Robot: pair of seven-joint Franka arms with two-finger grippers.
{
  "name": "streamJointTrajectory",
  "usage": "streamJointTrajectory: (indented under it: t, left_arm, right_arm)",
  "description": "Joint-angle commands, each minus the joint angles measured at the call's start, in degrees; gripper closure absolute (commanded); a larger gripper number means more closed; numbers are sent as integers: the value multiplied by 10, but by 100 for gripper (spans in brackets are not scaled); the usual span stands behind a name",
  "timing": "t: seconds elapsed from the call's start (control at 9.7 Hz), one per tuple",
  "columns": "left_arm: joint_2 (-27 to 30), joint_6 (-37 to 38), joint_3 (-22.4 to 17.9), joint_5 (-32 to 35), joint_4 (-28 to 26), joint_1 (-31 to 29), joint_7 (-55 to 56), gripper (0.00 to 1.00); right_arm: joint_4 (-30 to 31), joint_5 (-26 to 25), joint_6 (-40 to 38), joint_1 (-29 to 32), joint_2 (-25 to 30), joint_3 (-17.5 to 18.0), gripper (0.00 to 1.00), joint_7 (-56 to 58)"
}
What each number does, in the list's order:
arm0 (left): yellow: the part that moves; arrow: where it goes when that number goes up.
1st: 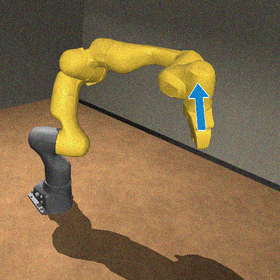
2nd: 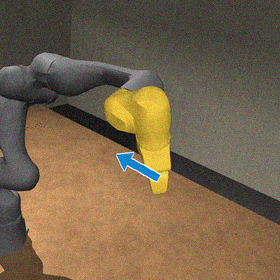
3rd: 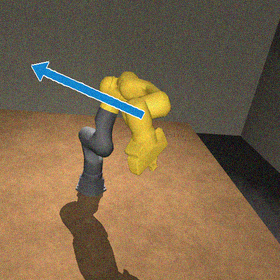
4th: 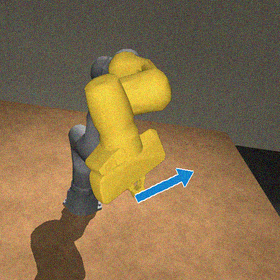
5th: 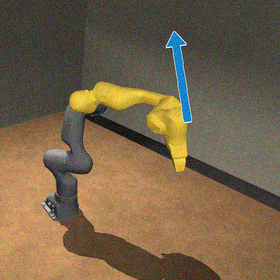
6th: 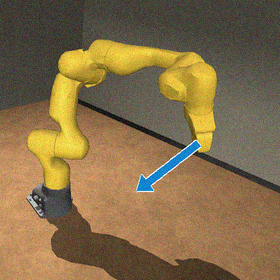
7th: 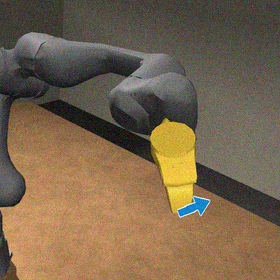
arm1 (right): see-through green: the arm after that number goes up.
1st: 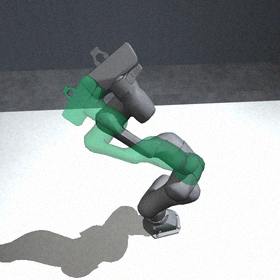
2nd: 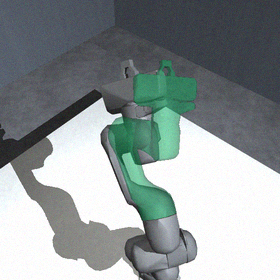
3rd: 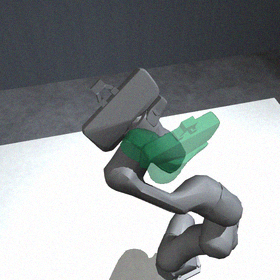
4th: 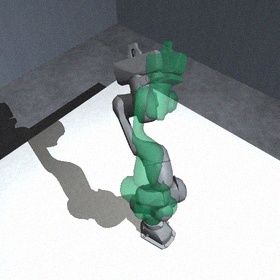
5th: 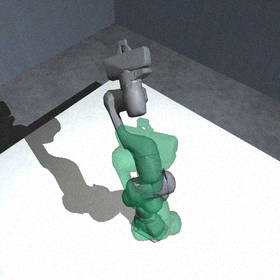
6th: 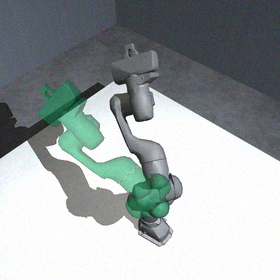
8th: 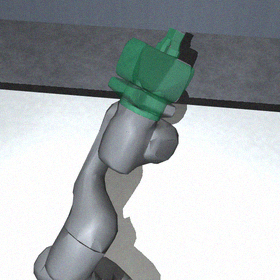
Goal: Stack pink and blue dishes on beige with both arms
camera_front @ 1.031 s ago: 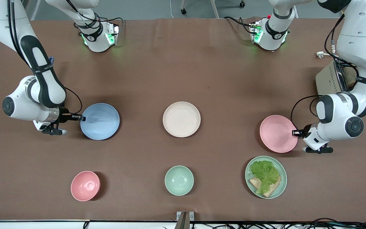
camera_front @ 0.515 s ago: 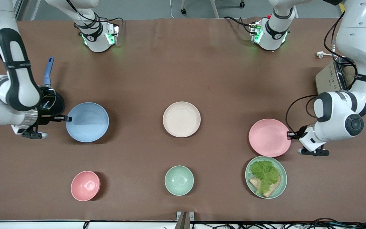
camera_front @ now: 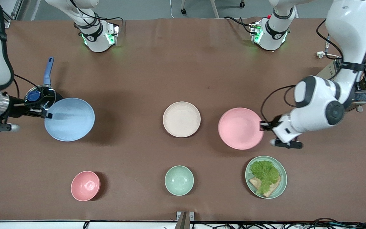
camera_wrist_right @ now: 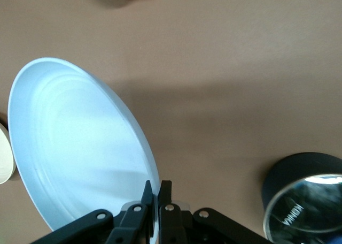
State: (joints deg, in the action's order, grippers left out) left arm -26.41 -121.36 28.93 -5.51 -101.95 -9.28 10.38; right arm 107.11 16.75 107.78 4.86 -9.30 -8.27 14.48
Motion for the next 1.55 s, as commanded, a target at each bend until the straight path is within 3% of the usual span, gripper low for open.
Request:
streamJointTrajectory:
  t: [0.0,0.31,0.72,0.82,1.44]
  left_arm:
    - [-28,-34,1,1,-12,73,74,99]
    - [-77,-116,1,2,-18,135,137,99]
    - [-118,-194,-2,2,-14,169,154,99]
    - [-128,-200,-3,5,-14,178,156,99]
    - [-153,-230,-3,23,-10,188,160,97]
  right_arm:
    - [-4,-16,-32,-7,32,3,99,-33]
    - [-31,-17,-46,-55,29,14,99,-72]
    - [-29,-15,31,-76,-5,135,99,-178]
    - [-28,-15,44,-88,-21,152,99,-199]
    - [2,-7,104,-172,-54,164,99,-279]
